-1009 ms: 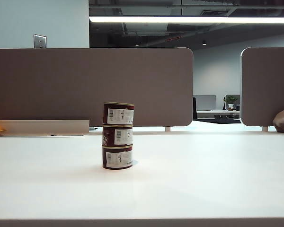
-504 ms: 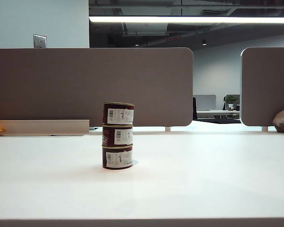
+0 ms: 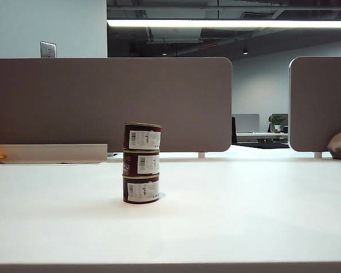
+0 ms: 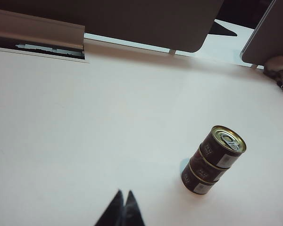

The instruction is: Pick up the cans one by one and stack them together.

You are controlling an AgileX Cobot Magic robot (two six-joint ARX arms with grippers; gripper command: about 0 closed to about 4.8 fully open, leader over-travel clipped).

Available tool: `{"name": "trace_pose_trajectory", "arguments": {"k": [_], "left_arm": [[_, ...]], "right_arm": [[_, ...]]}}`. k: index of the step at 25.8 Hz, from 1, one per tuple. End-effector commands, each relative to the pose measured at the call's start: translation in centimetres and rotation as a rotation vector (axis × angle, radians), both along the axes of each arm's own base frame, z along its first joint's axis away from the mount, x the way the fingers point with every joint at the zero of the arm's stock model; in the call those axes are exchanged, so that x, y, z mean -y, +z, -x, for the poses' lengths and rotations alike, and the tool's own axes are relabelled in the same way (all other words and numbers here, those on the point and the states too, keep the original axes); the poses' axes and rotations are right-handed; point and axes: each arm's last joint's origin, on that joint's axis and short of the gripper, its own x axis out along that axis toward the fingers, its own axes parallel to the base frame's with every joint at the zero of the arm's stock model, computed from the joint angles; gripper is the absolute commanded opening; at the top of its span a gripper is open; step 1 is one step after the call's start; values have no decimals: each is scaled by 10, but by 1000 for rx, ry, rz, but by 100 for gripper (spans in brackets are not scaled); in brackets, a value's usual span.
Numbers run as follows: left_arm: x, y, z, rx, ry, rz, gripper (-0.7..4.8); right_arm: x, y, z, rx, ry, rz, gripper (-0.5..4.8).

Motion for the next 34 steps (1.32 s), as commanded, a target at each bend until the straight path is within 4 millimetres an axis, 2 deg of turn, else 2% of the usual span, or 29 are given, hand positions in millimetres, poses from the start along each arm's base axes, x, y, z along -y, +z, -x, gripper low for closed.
{"name": "trace_pose_trajectory", "arguments": {"k": [1, 11, 28, 34], "left_arm": [[0, 2, 0, 13, -1, 2, -5], [0, 2, 0, 13, -1, 2, -5], [0, 1, 0, 16, 0, -3, -5], [1, 0, -4, 171, -20, -176, -5]], "right_arm": [[5, 1, -1, 28, -55, -4, 0], [21, 1, -3, 27, -223, -2, 0], [22, 1, -2, 27, -230, -2, 0], [22, 1, -2, 27, -230, -2, 0]]}}
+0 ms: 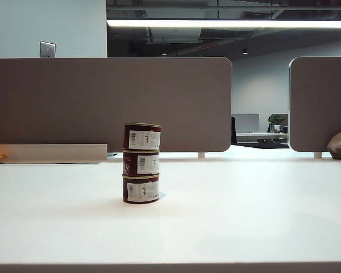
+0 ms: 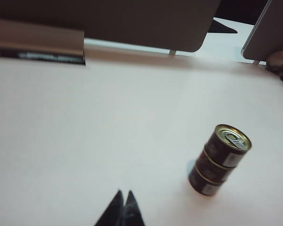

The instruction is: Pick up the cans one by one and stack them together.

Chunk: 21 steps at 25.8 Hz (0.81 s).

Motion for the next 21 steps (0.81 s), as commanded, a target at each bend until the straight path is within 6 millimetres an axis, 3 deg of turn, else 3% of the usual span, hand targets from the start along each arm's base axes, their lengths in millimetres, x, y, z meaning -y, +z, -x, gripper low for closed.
{"name": "trace_pose_trajectory", "arguments": {"k": [1, 6, 8, 21], "left_arm": [[1, 0, -4, 154, -13, -127, -5], [4, -13, -13, 305, -16, -206, -5], [6, -29, -20, 357, -13, -188, -5], [8, -62, -29, 265, 9, -188, -5]], "right_arm": [[0, -1, 0, 9, 0, 1, 0], [0, -1, 0, 8, 0, 1, 0], [0, -1, 0, 8, 0, 1, 0], [0, -1, 0, 7, 0, 1, 0]]}}
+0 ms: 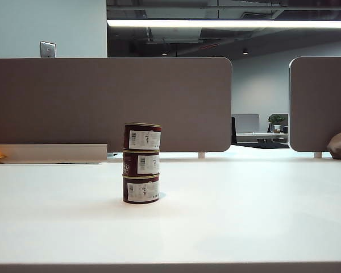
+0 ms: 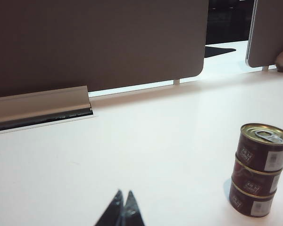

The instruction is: Pick up the cans one by one and stack them together.

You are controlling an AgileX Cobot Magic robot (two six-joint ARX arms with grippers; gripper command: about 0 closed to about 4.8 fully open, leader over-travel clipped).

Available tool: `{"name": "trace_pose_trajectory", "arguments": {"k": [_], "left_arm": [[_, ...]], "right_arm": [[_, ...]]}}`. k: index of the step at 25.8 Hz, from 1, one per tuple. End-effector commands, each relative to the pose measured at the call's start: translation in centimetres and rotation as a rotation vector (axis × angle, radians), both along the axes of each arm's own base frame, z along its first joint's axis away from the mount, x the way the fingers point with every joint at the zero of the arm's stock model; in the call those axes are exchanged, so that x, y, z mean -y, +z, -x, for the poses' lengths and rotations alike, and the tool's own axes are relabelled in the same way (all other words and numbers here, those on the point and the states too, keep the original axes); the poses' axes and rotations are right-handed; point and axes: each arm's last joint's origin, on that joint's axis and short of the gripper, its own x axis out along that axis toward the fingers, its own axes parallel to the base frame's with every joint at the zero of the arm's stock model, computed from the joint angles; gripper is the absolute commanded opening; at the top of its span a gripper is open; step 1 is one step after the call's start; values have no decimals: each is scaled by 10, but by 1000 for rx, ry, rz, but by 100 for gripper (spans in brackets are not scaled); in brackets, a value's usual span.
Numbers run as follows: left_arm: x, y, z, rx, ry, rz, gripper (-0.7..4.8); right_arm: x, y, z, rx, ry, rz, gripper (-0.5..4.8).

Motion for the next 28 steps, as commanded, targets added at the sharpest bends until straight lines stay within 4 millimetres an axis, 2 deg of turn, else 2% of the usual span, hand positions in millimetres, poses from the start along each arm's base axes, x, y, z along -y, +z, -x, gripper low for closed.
{"name": "trace_pose_trajectory", "arguments": {"k": [1, 9, 28], "left_arm": [[-3, -2, 0, -28, 64, -13, -5], [-21, -7, -4, -82, 249, -12, -5], [-25, -7, -4, -83, 295, -10, -5]], "right_arm": [[0, -1, 0, 8, 0, 1, 0], [0, -1, 0, 8, 0, 1, 0], [0, -1, 0, 8, 0, 1, 0]]}}
